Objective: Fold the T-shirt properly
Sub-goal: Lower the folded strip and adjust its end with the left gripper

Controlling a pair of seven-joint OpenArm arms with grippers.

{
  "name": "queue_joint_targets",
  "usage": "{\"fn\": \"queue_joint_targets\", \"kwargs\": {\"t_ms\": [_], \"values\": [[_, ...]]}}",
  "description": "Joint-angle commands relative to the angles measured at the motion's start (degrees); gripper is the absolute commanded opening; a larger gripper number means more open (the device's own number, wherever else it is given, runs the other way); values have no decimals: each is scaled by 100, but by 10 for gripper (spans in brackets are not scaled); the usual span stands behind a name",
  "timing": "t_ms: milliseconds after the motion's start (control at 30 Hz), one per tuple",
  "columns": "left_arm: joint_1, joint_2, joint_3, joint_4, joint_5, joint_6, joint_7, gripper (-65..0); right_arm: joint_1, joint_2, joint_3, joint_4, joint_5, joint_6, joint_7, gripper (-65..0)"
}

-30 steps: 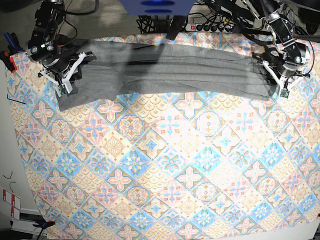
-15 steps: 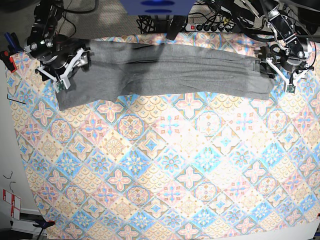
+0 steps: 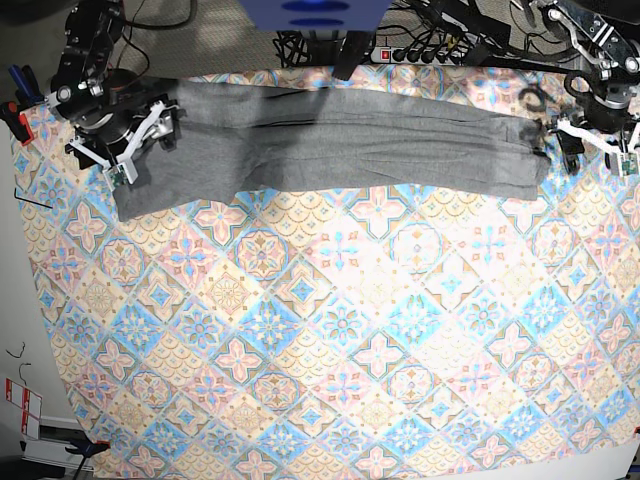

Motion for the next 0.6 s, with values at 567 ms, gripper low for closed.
{"fn": "queue_joint_targets", "kwargs": {"t_ms": [567], "values": [[-693,-1082,1355,-2159,-721,29,838,-96,-298,94,46,112,25,1,89,-143]]}}
